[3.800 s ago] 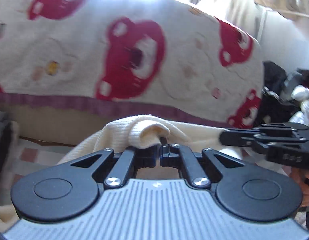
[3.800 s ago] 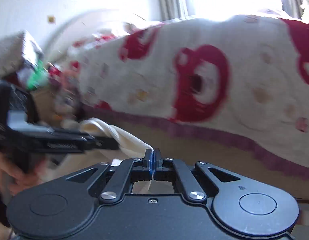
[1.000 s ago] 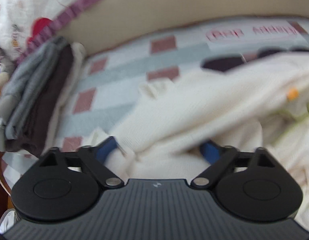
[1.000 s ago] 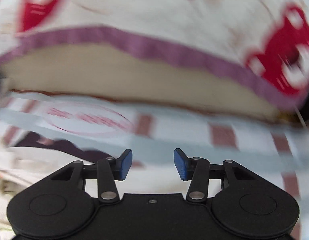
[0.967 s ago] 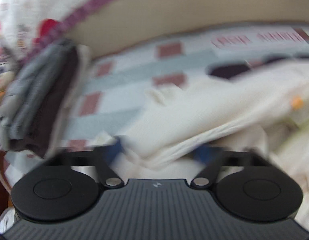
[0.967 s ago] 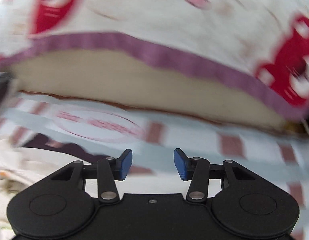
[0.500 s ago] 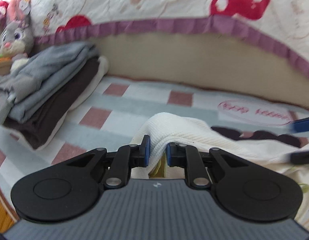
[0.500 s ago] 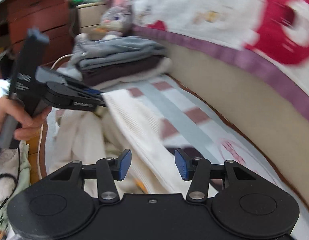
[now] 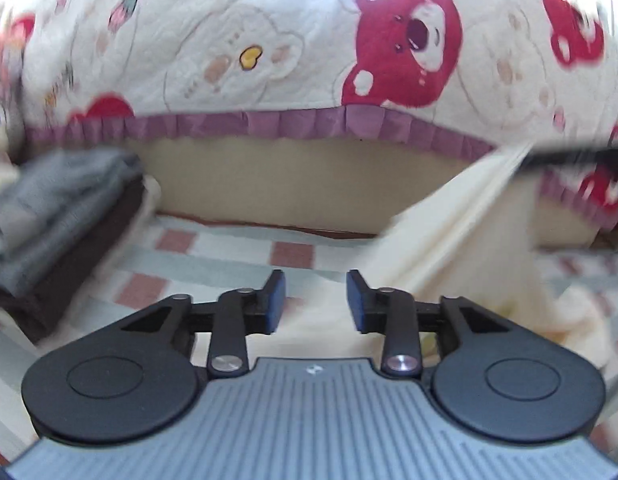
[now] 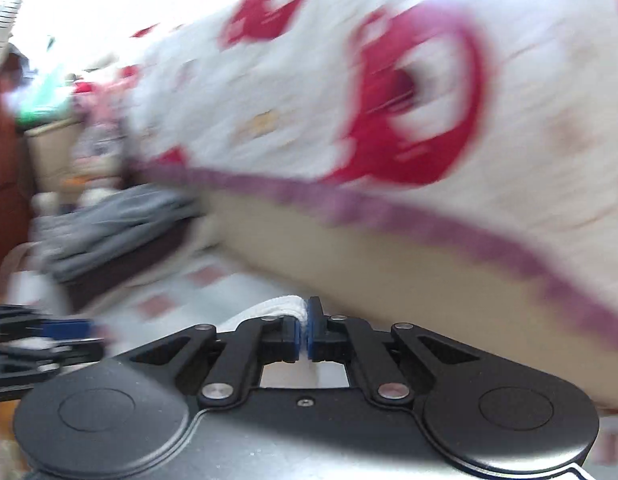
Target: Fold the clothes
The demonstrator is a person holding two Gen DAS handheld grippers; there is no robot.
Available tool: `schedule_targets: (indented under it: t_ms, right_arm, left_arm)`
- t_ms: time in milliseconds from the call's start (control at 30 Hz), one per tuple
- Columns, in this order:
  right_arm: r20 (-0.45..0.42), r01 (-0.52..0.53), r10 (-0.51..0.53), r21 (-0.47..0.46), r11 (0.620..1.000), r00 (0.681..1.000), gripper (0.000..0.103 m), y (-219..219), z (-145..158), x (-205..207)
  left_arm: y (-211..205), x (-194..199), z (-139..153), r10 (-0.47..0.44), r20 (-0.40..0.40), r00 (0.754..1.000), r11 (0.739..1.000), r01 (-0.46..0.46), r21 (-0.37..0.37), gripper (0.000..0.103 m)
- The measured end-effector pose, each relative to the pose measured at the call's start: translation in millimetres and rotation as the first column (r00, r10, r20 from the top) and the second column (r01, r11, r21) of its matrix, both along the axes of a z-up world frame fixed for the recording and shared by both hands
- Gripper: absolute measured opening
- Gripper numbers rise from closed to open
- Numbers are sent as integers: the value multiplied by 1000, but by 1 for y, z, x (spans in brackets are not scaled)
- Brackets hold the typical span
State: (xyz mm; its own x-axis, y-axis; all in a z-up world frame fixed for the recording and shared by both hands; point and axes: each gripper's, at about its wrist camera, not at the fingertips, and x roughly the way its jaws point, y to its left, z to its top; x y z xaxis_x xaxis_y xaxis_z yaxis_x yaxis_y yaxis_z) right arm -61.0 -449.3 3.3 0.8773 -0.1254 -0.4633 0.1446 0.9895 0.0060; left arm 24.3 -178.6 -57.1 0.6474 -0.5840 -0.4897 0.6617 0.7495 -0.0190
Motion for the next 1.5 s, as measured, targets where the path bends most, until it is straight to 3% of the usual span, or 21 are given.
schedule_targets:
  t_ms: [67,133,267,433,500,600,700,767,833,967,1033,1100,1200,1367,1433,1500]
  right_arm:
    - [0,110,-110,-47,993,994,2,-30,11,-19]
    - [1,219,-220,-89,972,976,2,-61,16,-41]
    - [11,437,-439,-128,890,898,2,-118,18,-101]
    - [-171,537,-533,-23,843,829,2,-166,-40,-154]
    - [-255,573,-563,-40,818,786,3,-173,-58,-156]
    - [-231,597,-574,38,802,786,3,-188,-54,-164]
    - [-209,598,-567,139,789,797,3,-200,-51,-168]
    - [-210,595,-564,138,792,799,3,-199,-55,-160]
    - [-233,564,-534,80,822,812,4,-197,-70,-155]
    - [-307,492,-450,72,868,839,4,-202,-98,-138]
    - [-306,460,-414,95,883,857,4,-203,-104,-131]
    - [-304,439,-400,69,896,864,5,-200,-107,-123]
    - [-293,410,-381,43,911,877,11,-193,-104,-116]
    - [-269,373,-355,14,928,895,11,-187,-105,-117]
    - [-276,377,-355,29,926,893,11,-191,-112,-118]
    - [-290,378,-341,81,922,894,11,-196,-118,-117]
  left_arm:
    - [-5,-3,-3,-29,-10,1000,999,29,42,48]
    - [-6,-2,-6,-56,-83,995,997,60,44,48]
    - [-10,-3,-13,-145,-210,967,989,148,-2,54]
    - [-44,-18,-28,-213,-227,950,975,222,13,59]
    - [-67,-21,-38,-233,-249,940,967,251,41,59]
    - [-107,-27,-50,-262,-244,934,949,296,113,59]
    - [-144,-31,-56,-286,-173,942,929,317,189,64]
    - [-164,-32,-58,-292,-126,948,924,313,217,71]
    - [-185,-31,-63,-293,-88,952,917,306,257,77]
    - [-217,-32,-84,-252,85,964,863,184,470,76]
    - [-214,-28,-82,-232,83,969,885,174,431,76]
    - [-200,-16,-75,-218,-37,975,937,220,272,76]
    - [-188,0,-73,-195,-190,962,966,223,135,76]
    - [-204,-7,-79,-156,-47,987,946,163,280,78]
    - [-213,-7,-86,-160,-28,987,926,160,342,91]
    - [-220,-8,-91,-187,-20,982,909,181,375,91]
